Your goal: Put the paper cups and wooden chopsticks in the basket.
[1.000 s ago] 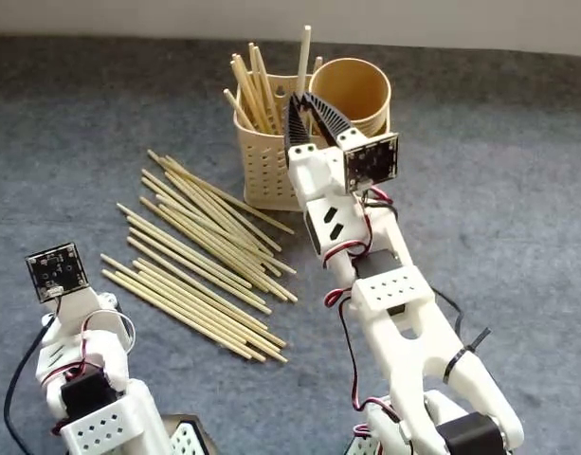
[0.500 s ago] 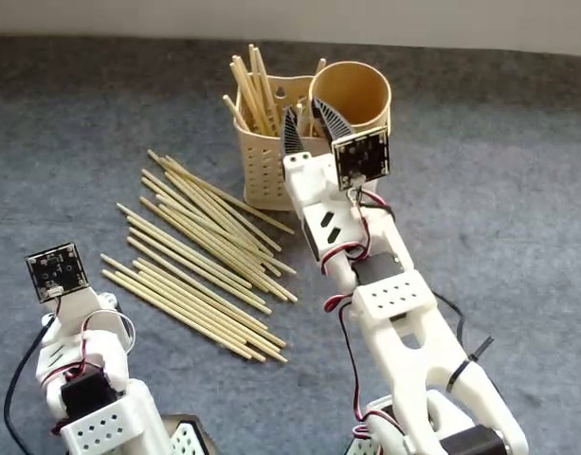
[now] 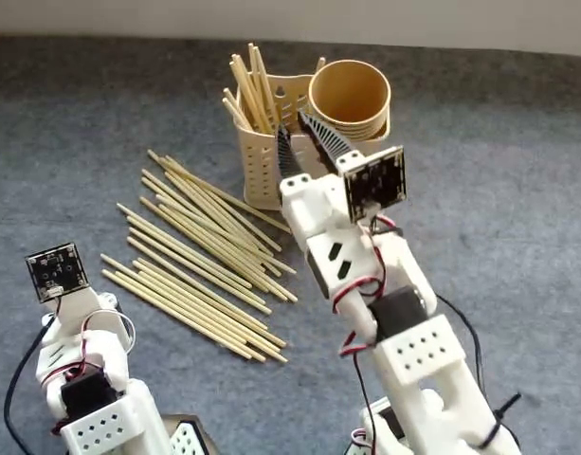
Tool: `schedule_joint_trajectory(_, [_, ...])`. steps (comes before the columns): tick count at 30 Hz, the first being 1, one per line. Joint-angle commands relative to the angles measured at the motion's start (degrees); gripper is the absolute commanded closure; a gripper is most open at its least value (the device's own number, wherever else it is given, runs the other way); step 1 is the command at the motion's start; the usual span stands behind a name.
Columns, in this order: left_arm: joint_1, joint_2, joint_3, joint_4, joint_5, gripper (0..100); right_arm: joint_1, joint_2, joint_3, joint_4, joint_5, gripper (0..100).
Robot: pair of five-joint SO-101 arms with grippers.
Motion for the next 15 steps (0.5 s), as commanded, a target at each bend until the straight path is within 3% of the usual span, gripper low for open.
schedule_joint_trajectory(1, [1.1, -0.7, 1.2, -1.0, -0.5, 99, -3.2, -7.4, -1.7, 7.2, 0.0, 91.1])
schedule_joint_trajectory(5, [1.1, -0.7, 1.2, -1.0, -0.5, 99, -4.5, -13.8, 3.4, 11.6, -0.1, 91.2])
schedule_joint_trajectory(10, [1.1, -0.7, 1.2, -1.0, -0.5, 99, -4.6, -20.5, 13.1, 11.6, 0.0, 99.5])
schedule_joint_trajectory(15, [1.4, -0.7, 1.2, -1.0, -0.5, 99, -4.6, -25.1, 20.6, 11.4, -0.4, 99.5])
